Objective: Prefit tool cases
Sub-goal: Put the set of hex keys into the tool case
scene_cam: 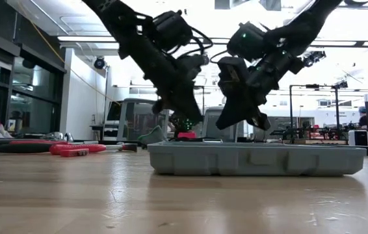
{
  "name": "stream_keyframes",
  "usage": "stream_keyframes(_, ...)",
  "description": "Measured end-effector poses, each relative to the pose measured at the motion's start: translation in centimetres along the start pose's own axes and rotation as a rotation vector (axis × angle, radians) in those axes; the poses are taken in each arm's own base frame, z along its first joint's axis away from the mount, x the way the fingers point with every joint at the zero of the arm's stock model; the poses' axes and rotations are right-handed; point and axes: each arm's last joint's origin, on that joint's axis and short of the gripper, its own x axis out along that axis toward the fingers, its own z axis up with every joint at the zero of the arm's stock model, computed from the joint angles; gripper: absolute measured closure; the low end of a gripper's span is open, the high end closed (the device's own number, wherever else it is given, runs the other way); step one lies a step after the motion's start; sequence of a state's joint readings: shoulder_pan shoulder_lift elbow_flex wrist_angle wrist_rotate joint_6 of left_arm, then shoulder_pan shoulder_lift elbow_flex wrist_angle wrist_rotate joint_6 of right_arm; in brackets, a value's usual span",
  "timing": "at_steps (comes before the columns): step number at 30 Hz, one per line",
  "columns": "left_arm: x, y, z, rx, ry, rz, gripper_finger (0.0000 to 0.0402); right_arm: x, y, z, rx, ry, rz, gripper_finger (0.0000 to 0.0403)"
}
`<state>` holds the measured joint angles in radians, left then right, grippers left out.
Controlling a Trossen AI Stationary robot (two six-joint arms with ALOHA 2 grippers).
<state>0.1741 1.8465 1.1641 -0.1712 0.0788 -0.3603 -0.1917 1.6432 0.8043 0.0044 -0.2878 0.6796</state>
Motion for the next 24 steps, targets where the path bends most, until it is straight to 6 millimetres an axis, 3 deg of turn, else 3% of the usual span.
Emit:
stream_keyframes(5, -0.8, -0.2, -0.7, 0.105, 0.074, -0.159, 0.0401, 0.5, 1.7, -0.6, 0.029, -0.033, 0.048, 0.0403)
stream_keyframes(10, -2.3, 0.0, -1.6, 0.136, 0.106, -0.423, 0.0401, 0.2, 3.8, 1.7, 0.052, -0.22, 0.345, 0.0403)
stream_keyframes(15, -5.7, 0.9, -3.4, 0.119, 0.006, -0.45, 0.0401, 1.5, 4.2, 3.5, 0.093, -0.413, 0.645, 0.0403)
stream_keyframes(18, -7.6, 1.5, -5.0, 0.054, -0.079, -0.449, 0.0401, 3.2, 4.1, 3.0, 0.108, -0.471, 0.797, 0.0403)
stream_keyframes(24, -10.1, 1.9, -8.0, -0.024, -0.196, -0.366, 0.0401, 6.4, 2.6, 1.4, 0.182, -0.463, 0.714, 0.0403)
